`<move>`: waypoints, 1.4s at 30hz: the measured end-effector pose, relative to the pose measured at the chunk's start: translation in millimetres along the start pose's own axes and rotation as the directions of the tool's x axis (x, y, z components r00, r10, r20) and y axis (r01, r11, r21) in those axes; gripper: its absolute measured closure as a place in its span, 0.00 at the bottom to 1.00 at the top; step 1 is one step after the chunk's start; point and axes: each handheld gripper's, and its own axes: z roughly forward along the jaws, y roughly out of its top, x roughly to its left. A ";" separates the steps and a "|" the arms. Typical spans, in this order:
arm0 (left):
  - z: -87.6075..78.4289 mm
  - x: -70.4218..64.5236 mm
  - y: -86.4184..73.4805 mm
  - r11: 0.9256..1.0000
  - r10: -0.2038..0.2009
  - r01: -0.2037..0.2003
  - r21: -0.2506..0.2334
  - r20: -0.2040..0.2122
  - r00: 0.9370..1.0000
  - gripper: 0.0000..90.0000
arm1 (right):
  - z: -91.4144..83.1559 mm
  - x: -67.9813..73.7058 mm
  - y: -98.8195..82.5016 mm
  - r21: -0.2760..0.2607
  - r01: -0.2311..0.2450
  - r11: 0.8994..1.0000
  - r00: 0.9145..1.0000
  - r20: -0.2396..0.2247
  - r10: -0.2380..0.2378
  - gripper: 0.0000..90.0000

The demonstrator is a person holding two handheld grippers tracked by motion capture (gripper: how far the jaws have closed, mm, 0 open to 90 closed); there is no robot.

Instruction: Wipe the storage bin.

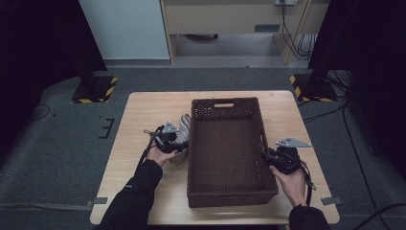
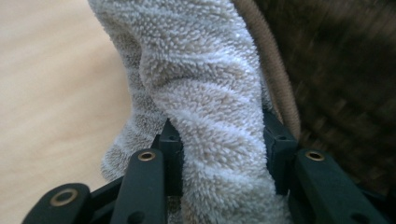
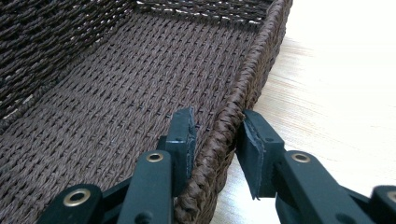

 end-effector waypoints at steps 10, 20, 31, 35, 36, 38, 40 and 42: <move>-33.4 3.4 5.4 0.993 -0.054 0.055 -0.103 0.013 0.998 0.65 | 0.0 0.0 0.1 0.000 -0.001 1.000 1.000 0.000 0.001 0.74; -37.3 -10.6 7.9 0.995 0.000 0.000 -0.101 0.008 1.000 0.65 | -0.1 0.2 -0.2 -0.001 -0.004 1.000 1.000 0.001 0.004 0.74; -9.1 -7.4 -16.7 1.000 -0.020 0.020 0.009 0.020 1.000 0.65 | -0.2 -0.1 -0.7 -0.003 -0.004 1.000 1.000 0.002 0.004 0.74; -27.1 -7.8 -13.2 0.997 -0.045 0.046 -0.054 0.024 0.999 0.65 | -0.3 -0.3 -0.9 -0.004 -0.007 1.000 1.000 -0.001 0.007 0.74; -32.7 -8.4 -11.5 0.996 -0.050 0.052 -0.077 0.028 0.998 0.65 | -0.2 -0.4 -0.9 -0.004 -0.008 1.000 1.000 -0.002 0.008 0.74; -43.6 -9.7 -6.8 0.992 -0.060 0.063 -0.109 0.036 0.998 0.65 | -0.3 -0.5 -0.9 -0.004 -0.009 1.000 1.000 -0.003 0.009 0.74; -52.9 -12.8 -3.1 0.988 -0.056 0.062 -0.141 0.047 0.997 0.66 | -0.3 -0.4 -1.0 -0.005 -0.009 1.000 1.000 -0.002 0.009 0.74; -58.3 -17.9 -1.5 0.987 -0.049 0.056 -0.147 0.052 0.997 0.66 | -0.2 -0.6 -1.0 -0.005 -0.010 1.000 1.000 -0.003 0.010 0.74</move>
